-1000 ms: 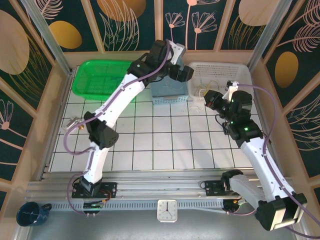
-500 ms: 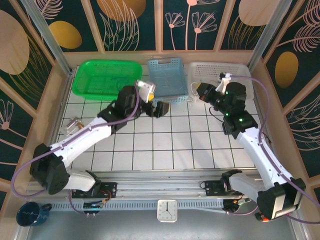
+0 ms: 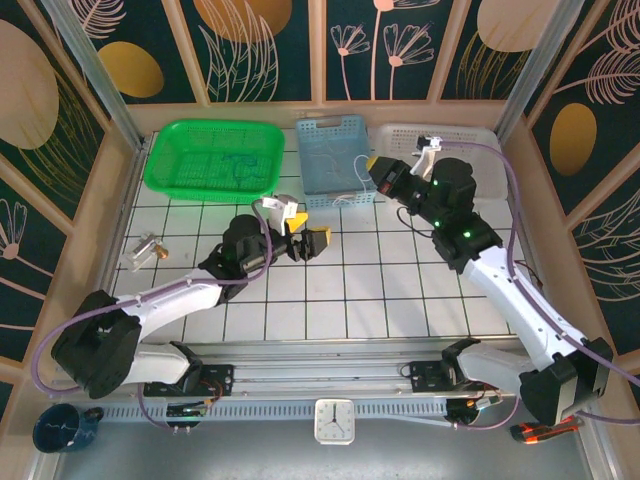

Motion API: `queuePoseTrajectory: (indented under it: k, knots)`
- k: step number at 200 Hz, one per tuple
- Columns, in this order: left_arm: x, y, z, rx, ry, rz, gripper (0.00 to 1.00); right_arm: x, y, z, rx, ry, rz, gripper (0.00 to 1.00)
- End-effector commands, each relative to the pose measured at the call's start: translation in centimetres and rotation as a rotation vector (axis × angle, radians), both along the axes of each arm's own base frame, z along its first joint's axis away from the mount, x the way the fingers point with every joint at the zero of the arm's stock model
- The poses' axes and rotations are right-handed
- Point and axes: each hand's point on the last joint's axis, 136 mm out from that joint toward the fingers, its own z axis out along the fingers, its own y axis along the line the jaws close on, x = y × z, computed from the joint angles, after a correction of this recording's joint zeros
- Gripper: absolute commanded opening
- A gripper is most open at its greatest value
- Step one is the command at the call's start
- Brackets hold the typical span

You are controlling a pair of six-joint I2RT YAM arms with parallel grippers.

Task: Untangle the cables

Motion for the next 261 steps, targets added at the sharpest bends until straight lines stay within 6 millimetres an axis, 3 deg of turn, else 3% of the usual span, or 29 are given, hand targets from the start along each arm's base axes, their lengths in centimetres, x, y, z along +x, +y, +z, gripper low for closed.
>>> queuePoseTrajectory:
  k: [1,85,173,204,243,261]
  knots:
    - [-0.4,0.1,3.6,-0.099,-0.14,-0.016,0.82,-0.5,0.8,3.2,0.085,-0.055,0.01,0.0]
    - [0.1,-0.4,4.4,-0.104,-0.195,-0.021,0.67,-2.7,3.7,4.5,0.114,-0.073,0.073,0.0]
    - [0.5,-0.8,5.0,-0.115,-0.216,-0.029,0.51,-3.7,4.8,4.7,0.12,-0.076,0.105,0.0]
    - [0.6,-0.8,5.2,-0.121,-0.226,-0.025,0.36,-3.9,4.9,4.8,0.124,-0.074,0.111,0.0]
    - [0.7,-0.8,5.3,-0.119,-0.235,-0.02,0.0,-3.9,4.4,4.7,0.115,-0.077,0.087,0.0]
    - [0.7,-0.6,4.8,-0.109,-0.225,-0.014,0.0,-3.5,3.5,5.2,0.098,-0.093,0.048,0.0]
